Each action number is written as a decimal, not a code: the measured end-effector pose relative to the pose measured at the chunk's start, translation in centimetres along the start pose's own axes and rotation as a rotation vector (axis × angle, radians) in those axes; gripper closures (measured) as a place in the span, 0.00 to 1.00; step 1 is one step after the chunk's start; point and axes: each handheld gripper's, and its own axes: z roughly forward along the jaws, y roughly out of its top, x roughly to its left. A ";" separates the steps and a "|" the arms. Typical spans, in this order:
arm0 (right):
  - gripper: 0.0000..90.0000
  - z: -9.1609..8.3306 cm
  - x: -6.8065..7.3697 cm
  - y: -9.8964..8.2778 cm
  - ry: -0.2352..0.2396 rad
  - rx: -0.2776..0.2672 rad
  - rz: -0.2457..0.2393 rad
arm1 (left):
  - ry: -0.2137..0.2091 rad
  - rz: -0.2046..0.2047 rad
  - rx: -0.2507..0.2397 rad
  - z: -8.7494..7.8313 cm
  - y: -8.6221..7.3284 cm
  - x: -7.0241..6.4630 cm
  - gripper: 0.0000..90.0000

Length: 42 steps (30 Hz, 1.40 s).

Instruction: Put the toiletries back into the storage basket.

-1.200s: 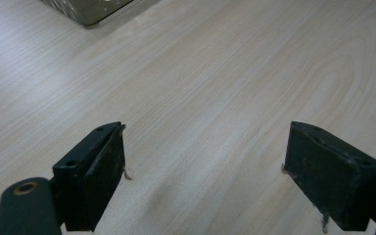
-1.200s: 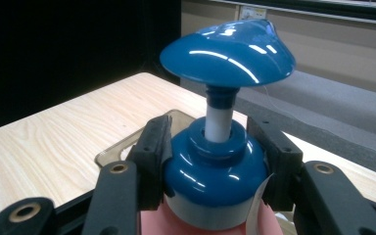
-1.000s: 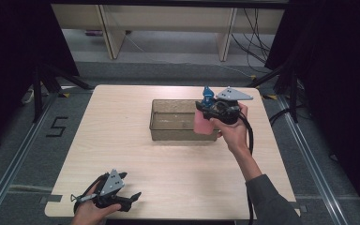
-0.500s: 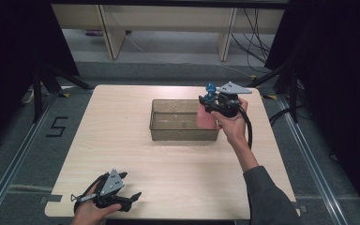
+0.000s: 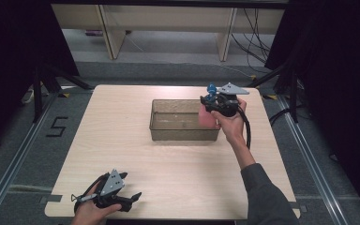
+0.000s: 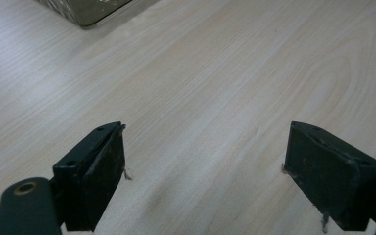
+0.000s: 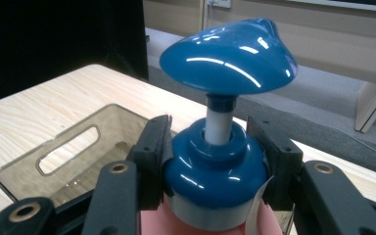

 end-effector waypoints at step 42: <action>0.60 0.8 -0.5 -3.4 -0.010 -0.012 -0.023 | -0.002 -0.008 -0.001 0.2 0.0 -0.1 0.16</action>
